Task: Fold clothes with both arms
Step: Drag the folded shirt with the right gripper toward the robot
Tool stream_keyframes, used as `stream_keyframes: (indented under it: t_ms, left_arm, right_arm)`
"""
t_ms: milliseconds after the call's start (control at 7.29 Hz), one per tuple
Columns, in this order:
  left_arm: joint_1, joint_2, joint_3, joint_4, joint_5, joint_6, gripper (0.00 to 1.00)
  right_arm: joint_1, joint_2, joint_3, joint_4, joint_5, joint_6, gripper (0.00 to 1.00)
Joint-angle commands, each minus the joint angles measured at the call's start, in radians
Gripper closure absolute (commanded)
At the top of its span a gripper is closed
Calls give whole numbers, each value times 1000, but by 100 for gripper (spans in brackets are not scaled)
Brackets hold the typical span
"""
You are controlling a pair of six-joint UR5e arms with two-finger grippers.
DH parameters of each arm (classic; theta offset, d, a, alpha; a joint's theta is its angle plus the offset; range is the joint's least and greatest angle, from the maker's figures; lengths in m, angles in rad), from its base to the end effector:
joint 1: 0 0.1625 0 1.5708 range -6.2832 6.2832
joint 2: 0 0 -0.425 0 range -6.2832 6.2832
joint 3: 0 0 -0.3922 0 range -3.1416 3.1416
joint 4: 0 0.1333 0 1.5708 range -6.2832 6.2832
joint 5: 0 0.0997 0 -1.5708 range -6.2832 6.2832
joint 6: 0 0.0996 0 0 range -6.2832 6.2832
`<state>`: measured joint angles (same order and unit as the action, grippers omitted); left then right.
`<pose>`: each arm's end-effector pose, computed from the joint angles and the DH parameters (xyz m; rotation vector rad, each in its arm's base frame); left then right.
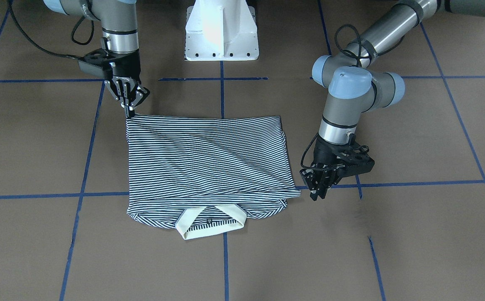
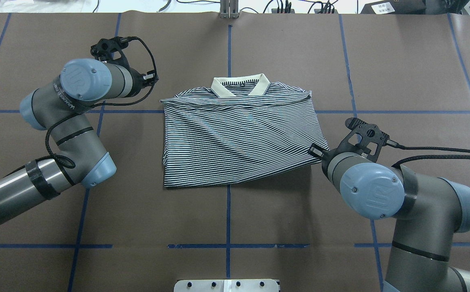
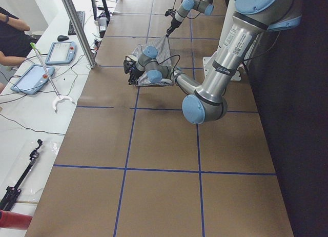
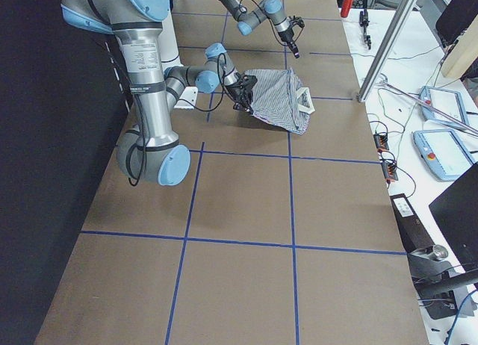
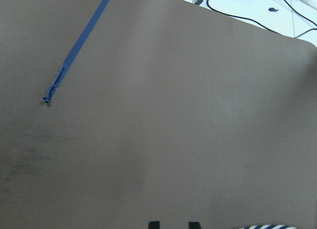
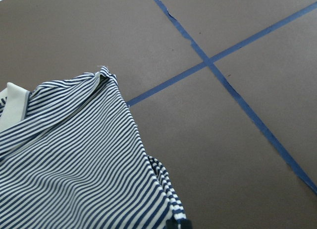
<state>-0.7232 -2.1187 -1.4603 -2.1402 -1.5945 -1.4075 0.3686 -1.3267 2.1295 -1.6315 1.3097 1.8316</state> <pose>0.4487 -0.5707 0.3281 0.4170 0.9295 -0.4994 -0.4219 -0.3334 0.2963 0.2945 -0.7387 0.6935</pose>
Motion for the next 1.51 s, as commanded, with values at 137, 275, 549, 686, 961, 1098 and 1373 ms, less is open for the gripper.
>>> stream_keyframes:
  t_ms: [137, 275, 549, 686, 961, 1098, 1373]
  left_arm:
    - [1, 5, -18, 5, -1, 1, 69]
    - [1, 3, -20, 8, -2, 1, 69]
    - [7, 3, -55, 11, -75, -5, 69]
    - [7, 5, -70, 13, -102, -27, 69]
    - [7, 6, -95, 13, -142, -30, 68]
    - [7, 6, -113, 13, -201, -68, 68]
    - [27, 6, -184, 14, -298, -181, 66]
  right_arm:
    - [-17, -8, 38, -39, 107, 0, 100]
    - [-34, -6, 59, -65, 175, 9, 100]
    - [-147, 26, 98, -235, 198, 88, 100]
    - [-215, 27, 113, -261, 198, 192, 100]
    - [-351, 27, 168, -362, 203, 294, 100]
    - [-414, 27, 199, -423, 230, 317, 100]
    - [-482, 18, 185, -444, 215, 368, 1]
